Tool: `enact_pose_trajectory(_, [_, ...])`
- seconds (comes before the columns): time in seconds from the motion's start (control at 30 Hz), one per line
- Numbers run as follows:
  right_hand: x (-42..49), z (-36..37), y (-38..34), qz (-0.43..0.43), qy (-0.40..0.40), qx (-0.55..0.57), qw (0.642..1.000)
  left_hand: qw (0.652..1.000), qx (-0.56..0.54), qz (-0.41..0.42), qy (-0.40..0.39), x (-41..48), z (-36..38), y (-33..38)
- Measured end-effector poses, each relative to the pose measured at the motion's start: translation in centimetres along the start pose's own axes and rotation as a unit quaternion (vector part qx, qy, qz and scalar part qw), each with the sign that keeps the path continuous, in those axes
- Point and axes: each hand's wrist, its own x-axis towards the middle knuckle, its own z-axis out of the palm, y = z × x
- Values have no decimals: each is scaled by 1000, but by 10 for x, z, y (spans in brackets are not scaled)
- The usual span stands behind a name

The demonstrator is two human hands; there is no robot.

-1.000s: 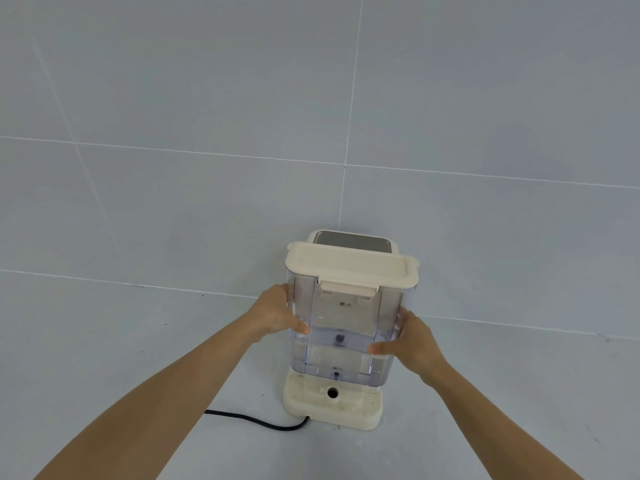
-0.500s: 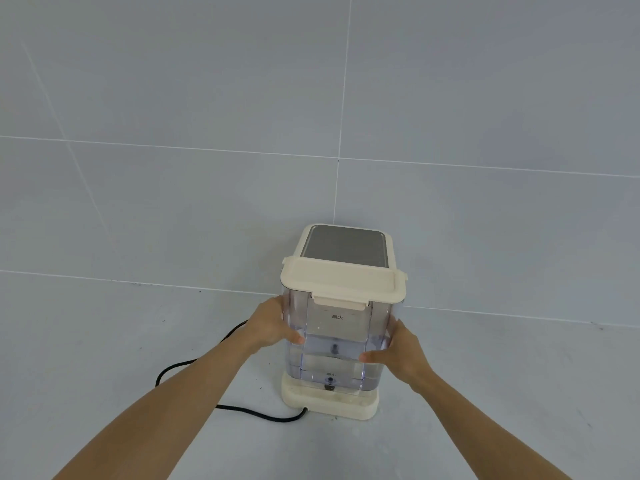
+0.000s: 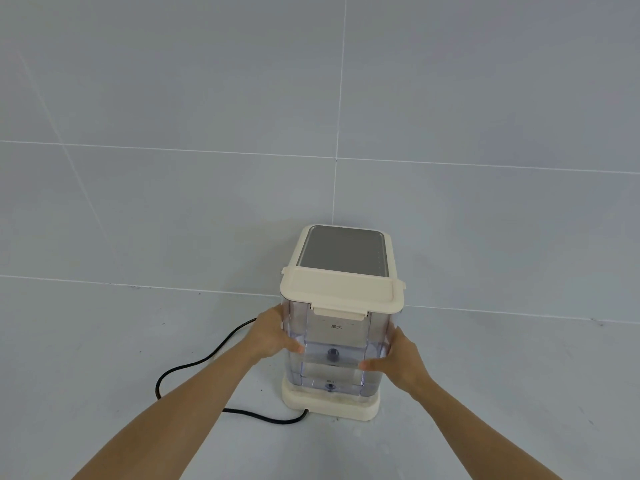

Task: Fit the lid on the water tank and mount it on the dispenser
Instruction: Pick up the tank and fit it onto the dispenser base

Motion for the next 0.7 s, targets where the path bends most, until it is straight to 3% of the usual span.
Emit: enact_pose_trajectory(0.7, [-2,4,2,13,-13,-19,1000,1000,27,1,-16,0,5,-6])
